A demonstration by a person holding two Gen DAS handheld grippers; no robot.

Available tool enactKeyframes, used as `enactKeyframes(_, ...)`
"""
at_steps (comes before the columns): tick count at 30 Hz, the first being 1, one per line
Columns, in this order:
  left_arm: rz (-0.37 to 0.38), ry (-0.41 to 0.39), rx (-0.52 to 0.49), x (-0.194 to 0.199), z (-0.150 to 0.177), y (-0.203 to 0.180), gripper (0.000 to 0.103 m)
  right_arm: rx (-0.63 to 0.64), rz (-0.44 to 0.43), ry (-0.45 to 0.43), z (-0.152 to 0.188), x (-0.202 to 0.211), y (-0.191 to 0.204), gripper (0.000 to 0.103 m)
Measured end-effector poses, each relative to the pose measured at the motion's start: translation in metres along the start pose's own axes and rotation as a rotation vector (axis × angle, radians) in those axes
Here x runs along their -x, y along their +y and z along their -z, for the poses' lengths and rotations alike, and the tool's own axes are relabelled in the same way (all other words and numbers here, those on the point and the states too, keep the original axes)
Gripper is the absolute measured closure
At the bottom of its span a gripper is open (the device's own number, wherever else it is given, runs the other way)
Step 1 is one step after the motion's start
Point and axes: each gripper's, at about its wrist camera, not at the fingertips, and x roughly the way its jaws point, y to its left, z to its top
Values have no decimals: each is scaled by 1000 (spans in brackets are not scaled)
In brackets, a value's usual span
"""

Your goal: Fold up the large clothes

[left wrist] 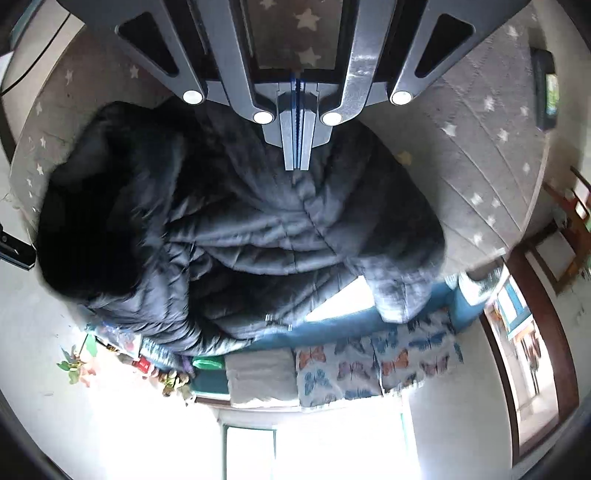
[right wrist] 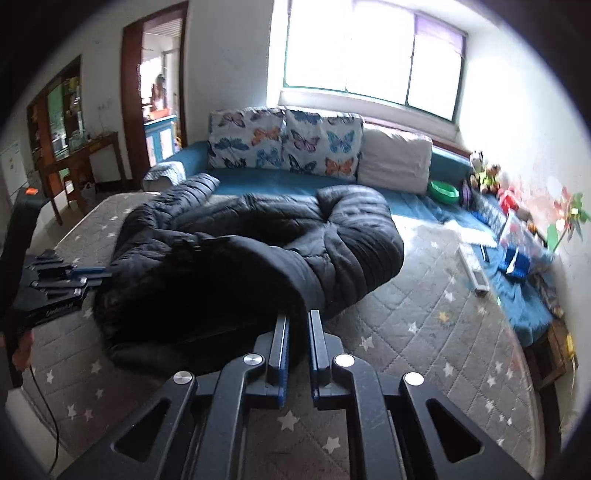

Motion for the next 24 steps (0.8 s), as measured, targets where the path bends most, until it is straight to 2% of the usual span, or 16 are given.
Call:
enactKeyframes(3, 24, -11, -16, 19, 1, 0, 103, -11, -68, -14, 1, 15, 0, 95)
enactKeyframes(6, -5, 13, -34, 21, 3, -1, 100, 4, -57, -16, -1, 16, -1, 93)
enactKeyframes(8, 4, 38, -28, 16, 7, 0, 86, 24, -29, 2, -2, 9, -2, 75)
enactKeyframes(9, 0, 54, -22, 11, 9, 0, 62, 32, -16, 8, -2, 6, -2, 48)
enactKeyframes(10, -2, 55, -16, 8, 10, 2, 37, 49, 3, 10, -1, -1, -2, 25)
enactKeyframes(11, -3, 49, -15, 5, 12, 3, 29, 66, 12, 11, 1, -4, -1, 22)
enactKeyframes(12, -6, 42, -19, 2, 13, 3, 25, 90, 23, 17, 3, -8, 1, 22)
enactKeyframes(17, 64, 68, -9, -20, 8, 2, 25, 158, 67, 98, 19, -39, 4, 22)
enactKeyframes(22, 40, 123, -3, -52, -2, -2, 25, 204, 109, 152, 34, -76, -1, 22)
enactKeyframes(23, 49, 138, 3, -60, -3, -2, 28, 205, 113, 153, 34, -80, -1, 22)
enactKeyframes(24, 53, 147, 7, -65, -3, -1, 37, 200, 107, 156, 34, -85, -3, 22)
